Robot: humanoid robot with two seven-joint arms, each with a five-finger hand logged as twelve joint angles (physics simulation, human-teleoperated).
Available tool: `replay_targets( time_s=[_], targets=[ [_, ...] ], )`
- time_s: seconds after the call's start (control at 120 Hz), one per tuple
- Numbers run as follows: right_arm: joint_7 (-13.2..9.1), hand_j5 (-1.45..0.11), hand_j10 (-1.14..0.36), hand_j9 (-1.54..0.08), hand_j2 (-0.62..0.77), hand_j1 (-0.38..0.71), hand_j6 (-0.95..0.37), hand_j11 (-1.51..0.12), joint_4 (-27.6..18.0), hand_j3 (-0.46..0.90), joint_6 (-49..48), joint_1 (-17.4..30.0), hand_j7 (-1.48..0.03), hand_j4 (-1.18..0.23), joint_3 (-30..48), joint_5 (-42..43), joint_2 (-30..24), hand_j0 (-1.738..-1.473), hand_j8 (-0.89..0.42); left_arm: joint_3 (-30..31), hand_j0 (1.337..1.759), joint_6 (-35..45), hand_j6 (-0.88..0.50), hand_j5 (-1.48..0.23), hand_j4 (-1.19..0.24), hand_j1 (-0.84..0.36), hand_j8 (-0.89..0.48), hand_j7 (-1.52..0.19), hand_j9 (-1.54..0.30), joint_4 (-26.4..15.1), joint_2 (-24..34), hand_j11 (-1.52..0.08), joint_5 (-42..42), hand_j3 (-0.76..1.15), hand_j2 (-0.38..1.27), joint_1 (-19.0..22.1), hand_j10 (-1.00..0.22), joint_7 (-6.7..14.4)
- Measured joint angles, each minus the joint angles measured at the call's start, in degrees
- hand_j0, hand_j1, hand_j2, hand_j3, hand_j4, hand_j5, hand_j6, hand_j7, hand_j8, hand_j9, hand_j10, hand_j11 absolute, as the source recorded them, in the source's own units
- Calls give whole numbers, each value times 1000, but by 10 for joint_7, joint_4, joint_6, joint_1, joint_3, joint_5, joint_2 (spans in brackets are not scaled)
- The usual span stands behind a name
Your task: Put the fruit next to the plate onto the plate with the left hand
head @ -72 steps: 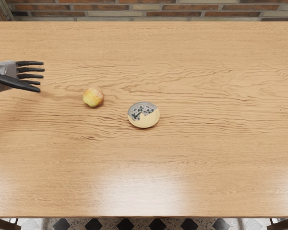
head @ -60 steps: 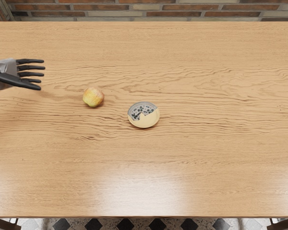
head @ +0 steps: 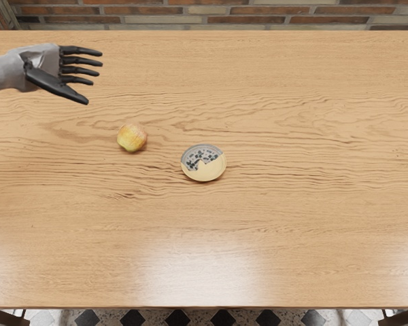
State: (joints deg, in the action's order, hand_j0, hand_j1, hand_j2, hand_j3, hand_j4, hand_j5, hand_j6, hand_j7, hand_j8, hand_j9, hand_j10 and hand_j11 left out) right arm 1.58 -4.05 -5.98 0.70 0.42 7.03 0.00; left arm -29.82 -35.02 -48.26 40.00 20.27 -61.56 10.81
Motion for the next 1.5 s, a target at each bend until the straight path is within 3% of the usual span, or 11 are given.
replay_targets(
  time_s=[0.05, 0.142, 0.25, 0.383, 0.458, 0.508, 0.692, 0.975, 1.033, 1.2, 1.5],
  targets=[
    [0, -47, -37, -47, -7, -305, -37, -47, 0, 0, 0, 0, -47, -37, 0, 0, 0, -1658, -37, 3, 1658, 0, -245, -318, -245, 57, -245, -318, -318, -18, -1, -318, 13, 0, 51, -7, -245, 6],
    [0, -48, -37, -47, -7, -305, -37, -47, 0, 0, 0, 0, -47, -37, 0, 0, 0, -1658, -37, 68, 1658, 0, -246, -318, -246, 56, -245, -318, -318, -64, 16, -318, 20, 0, 50, -82, -245, 9],
    [0, -47, -37, -47, -7, -305, -37, -47, 0, 0, 0, 0, -47, -37, 0, 0, 0, -1658, -37, 166, 1658, 0, -246, -318, -246, 56, -245, -318, -318, -177, 63, -318, 14, 0, 50, -154, -245, 5],
    [0, -47, -37, -47, -7, -305, -37, -47, 0, 0, 0, 0, -47, -37, 0, 0, 0, -1658, -37, 322, 1658, 19, -246, -318, -246, 56, -246, -318, -318, -260, 64, -318, -25, 0, 50, -274, -245, -50],
    [0, -47, -37, -47, -7, -305, -37, -47, 0, 0, 0, 0, -47, -37, 0, 0, 0, -1658, -37, 392, 1658, 51, -246, -318, -246, 56, -246, -318, -318, -277, 64, -318, -41, 0, 50, -295, -246, -84],
    [0, -47, -37, -47, -7, -305, -37, -47, 0, 0, 0, 0, -47, -37, 0, 0, 0, -1658, -37, 442, 1658, 71, -246, -318, -246, 56, -246, -318, -318, -284, 60, -318, -47, 0, 50, -359, -245, -99],
    [0, -47, -37, -47, -7, -305, -37, -47, 0, 0, 0, 0, -47, -37, 0, 0, 0, -1658, -37, 603, 1658, 99, -246, -318, -246, 56, -246, -318, -318, -293, 8, -318, -86, 0, 50, -467, -245, -118],
    [0, -47, -37, -47, -7, -305, -37, -47, 0, 0, 0, 0, -47, -37, 0, 0, 0, -1658, -37, 750, 1658, 248, -246, -318, -246, 56, -246, -318, -318, -295, -50, -318, -164, 0, 50, -492, -245, -119],
    [0, -47, -37, -47, -7, -305, -37, -47, 0, 0, 0, 0, -47, -37, 0, 0, 0, -1658, -37, 770, 1658, 285, -246, -318, -245, 56, -246, -318, -318, -297, -66, -318, -165, 0, 49, -501, -245, -107],
    [0, -47, -37, -47, -7, -305, -37, -47, 0, 0, 0, 0, -47, -37, 0, 0, 0, -1658, -37, 792, 1658, 356, -246, -318, -245, 56, -246, -318, -318, -308, -93, -318, -165, 0, 50, -511, -245, -10],
    [0, -47, -37, -47, -7, -305, -37, -47, 0, 0, 0, 0, -47, -37, 0, 0, 0, -1658, -37, 808, 1658, 439, -246, -318, -245, 56, -245, -318, -318, -332, -187, -318, -168, 0, 49, -524, -245, 71]
  ],
)
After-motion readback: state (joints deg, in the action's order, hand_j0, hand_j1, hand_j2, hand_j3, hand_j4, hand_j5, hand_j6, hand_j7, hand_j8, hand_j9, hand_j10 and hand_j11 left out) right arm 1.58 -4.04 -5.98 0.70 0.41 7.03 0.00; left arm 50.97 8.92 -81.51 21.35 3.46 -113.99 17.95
